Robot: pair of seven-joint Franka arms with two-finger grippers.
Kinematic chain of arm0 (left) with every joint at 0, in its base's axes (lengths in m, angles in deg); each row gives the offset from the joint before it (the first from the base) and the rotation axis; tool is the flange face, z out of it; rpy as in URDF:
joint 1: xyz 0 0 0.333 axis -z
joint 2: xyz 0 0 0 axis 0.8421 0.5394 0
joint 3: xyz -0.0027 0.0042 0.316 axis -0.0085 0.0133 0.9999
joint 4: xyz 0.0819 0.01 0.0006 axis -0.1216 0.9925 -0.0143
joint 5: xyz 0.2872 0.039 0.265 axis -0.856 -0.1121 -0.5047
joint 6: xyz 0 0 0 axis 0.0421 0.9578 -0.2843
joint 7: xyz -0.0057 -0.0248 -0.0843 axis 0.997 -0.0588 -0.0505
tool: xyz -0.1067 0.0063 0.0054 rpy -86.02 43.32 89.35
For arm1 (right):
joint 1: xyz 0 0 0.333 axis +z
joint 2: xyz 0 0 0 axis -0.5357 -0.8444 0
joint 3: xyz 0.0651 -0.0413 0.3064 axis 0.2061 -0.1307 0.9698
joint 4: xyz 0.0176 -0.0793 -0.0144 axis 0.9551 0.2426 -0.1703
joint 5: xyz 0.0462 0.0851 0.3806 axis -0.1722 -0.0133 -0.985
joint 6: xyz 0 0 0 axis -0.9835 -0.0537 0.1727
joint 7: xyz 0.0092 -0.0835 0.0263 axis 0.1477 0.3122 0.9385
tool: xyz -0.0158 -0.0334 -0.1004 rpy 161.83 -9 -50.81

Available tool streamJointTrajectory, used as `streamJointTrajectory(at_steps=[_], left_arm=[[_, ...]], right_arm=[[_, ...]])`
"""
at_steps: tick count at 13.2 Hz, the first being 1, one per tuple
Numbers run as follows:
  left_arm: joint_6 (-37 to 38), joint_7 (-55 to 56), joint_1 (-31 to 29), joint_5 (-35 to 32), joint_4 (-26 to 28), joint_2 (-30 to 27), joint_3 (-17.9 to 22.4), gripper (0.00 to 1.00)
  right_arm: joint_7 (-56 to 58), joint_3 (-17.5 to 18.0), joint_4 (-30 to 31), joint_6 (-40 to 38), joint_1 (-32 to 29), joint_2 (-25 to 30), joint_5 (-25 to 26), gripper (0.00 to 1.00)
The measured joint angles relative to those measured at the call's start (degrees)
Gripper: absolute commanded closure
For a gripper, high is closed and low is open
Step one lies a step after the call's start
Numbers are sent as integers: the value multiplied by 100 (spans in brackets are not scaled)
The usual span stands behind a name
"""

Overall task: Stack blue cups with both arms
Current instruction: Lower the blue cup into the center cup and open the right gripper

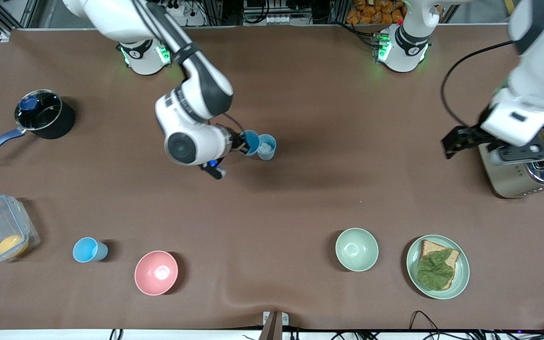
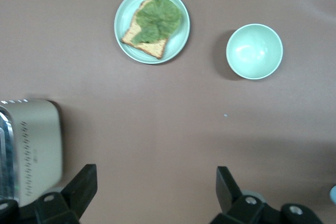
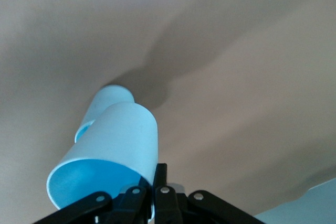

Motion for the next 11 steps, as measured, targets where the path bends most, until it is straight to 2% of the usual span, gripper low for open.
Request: streamJointTrajectory(at_steps=[2, 9, 10, 11], left_arm=[[196, -250, -45, 27, 0, -107, 173, 0], [230, -250, -72, 28, -56, -171, 173, 0], [230, -250, -72, 28, -66, -172, 173, 0], [234, -250, -73, 28, -72, -173, 175, 0]], right_arm=[[-239, -3, 11, 112, 140, 6, -42, 100], [-532, -5, 97, 494, 373, 7, -75, 100], [-545, -5, 105, 532, 390, 7, -75, 79], [-547, -7, 109, 551, 392, 7, -75, 3]])
